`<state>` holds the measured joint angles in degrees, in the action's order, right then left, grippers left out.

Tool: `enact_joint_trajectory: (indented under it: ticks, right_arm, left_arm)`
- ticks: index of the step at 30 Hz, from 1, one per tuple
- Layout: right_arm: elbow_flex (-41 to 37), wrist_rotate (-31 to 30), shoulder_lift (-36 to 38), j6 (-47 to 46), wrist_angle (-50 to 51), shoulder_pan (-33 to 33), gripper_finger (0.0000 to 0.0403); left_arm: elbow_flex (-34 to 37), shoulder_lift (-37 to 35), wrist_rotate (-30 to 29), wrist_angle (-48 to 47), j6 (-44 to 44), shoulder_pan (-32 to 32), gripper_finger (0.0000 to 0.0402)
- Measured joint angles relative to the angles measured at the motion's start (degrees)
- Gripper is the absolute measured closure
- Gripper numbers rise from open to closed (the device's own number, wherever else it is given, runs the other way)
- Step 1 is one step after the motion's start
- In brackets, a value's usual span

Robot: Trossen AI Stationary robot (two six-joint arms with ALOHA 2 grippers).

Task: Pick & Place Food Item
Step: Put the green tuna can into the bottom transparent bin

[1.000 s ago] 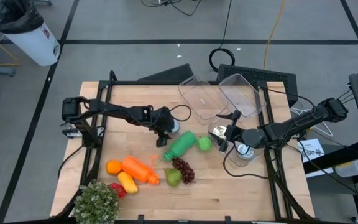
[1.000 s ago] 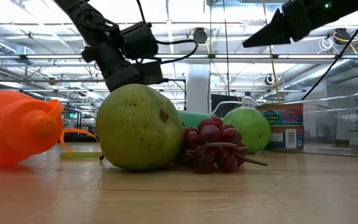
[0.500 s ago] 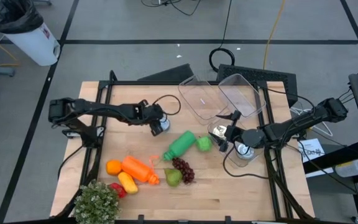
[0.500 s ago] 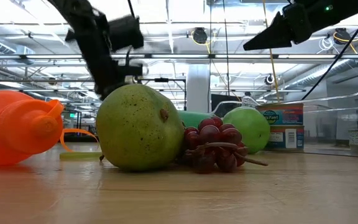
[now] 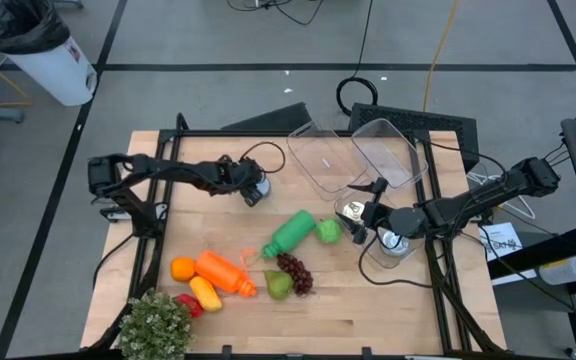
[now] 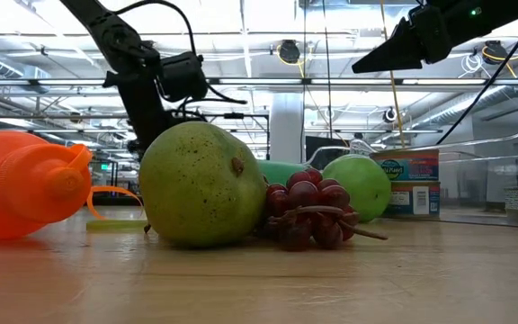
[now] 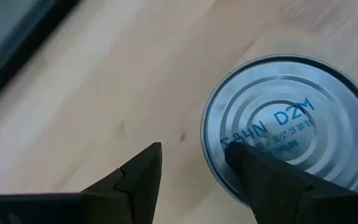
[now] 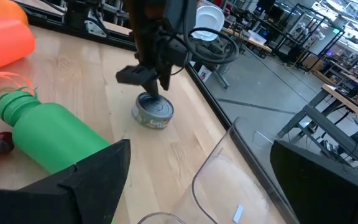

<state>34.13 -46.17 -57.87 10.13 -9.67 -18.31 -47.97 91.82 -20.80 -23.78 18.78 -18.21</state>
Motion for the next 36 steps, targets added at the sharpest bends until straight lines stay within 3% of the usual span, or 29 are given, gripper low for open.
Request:
enact_joint_trajectory:
  ticks: [7, 29, 36]
  right_arm:
    - [0.0, 0.0, 0.0, -1.09, -0.07, 0.0, 0.0035]
    - [0.02, -0.02, -0.02, -1.61, 0.0, 0.0, 0.0035]
    - [0.02, -0.02, 0.0, -1.75, 0.0, 0.0, 0.0035]
  left_arm:
    - [0.03, -4.19, 6.91, -5.68, 11.52, -4.4, 0.0188]
    - [-0.02, -3.34, 9.79, -6.02, 9.4, -6.92, 0.0188]
    - [-0.1, -4.03, 18.8, -1.29, 6.97, -6.72, 0.0188]
